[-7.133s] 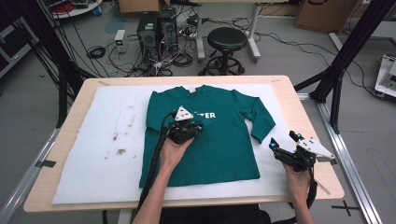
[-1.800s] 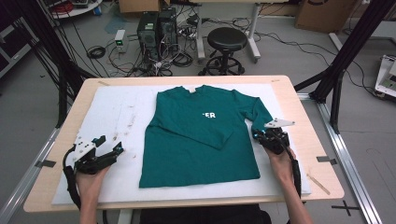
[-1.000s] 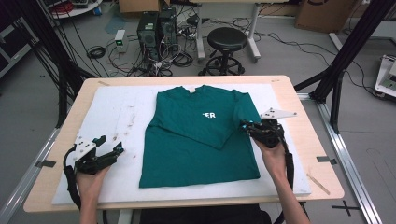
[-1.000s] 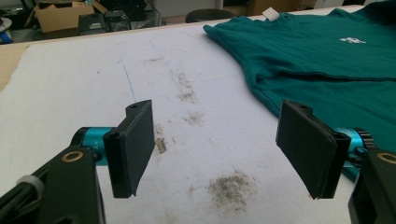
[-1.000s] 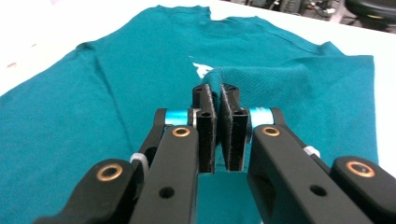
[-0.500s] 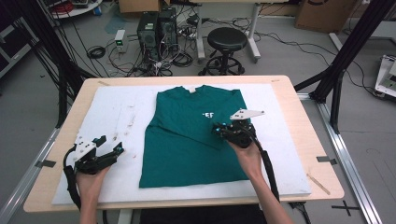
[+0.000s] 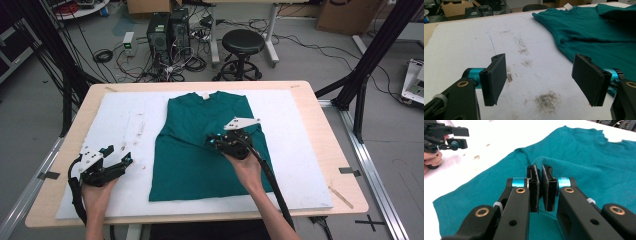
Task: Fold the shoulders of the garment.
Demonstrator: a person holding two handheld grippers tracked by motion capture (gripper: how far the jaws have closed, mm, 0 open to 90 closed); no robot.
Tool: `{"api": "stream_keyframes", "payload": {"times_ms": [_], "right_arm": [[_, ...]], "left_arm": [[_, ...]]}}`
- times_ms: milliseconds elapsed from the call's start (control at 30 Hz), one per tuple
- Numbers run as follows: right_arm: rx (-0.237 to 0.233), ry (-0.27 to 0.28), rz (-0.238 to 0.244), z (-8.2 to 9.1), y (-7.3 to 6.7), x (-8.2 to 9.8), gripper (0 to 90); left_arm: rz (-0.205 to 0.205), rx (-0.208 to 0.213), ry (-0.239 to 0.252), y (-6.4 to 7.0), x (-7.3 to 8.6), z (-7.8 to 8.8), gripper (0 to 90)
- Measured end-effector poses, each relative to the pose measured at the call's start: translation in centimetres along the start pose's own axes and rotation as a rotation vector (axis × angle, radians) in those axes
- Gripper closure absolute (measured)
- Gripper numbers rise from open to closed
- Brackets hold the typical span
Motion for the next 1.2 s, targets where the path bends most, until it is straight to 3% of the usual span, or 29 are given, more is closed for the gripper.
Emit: {"api": "stream_keyframes", "payload": {"times_ms": [233, 600, 767, 800, 933, 1033, 1200], "right_arm": [[-0.033, 0.015, -0.01, -0.8, -1.1, 0.0, 85.5], [-0.04, -0.054, 0.016, -1.9, -1.5, 1.5, 82.0], [-0.056, -0.092, 0.012, -2.2, -1.5, 2.3, 75.3], [-0.057, -0.124, 0.016, -2.3, -1.5, 2.7, 72.1], [-0.041, -0.107, 0.006, -2.0, -1.4, 2.8, 65.1], [-0.06, -0.096, 0.007, -1.8, -1.5, 2.7, 64.1], [-0.085, -0.148, 0.046, -2.2, -2.5, 3.5, 56.6]], "left_arm": [[0.0, 0.0, -0.001, 0.0, 0.0, 0.0, 28.1], [0.003, 0.002, -0.005, 0.0, 0.0, 0.0, 28.1], [0.001, 0.001, -0.003, 0.0, 0.0, 0.0, 28.1], [0.002, 0.002, -0.004, 0.0, 0.0, 0.0, 28.1], [0.001, 0.001, -0.005, 0.0, 0.0, -0.1, 28.1], [0.0, 0.001, -0.006, 0.0, 0.0, -0.1, 28.0], [0.0, 0.002, -0.006, 0.0, 0.0, -0.1, 28.1]]}}
Point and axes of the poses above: each handheld gripper's, and its own axes: z roughly backward along the jaws, x roughly out of its underside, y roughly to its right, the point moved 2 cm from there along -z, roughly forward along the jaws, and after that the axes turned 7 degrees about x, right-handed, at the moved point
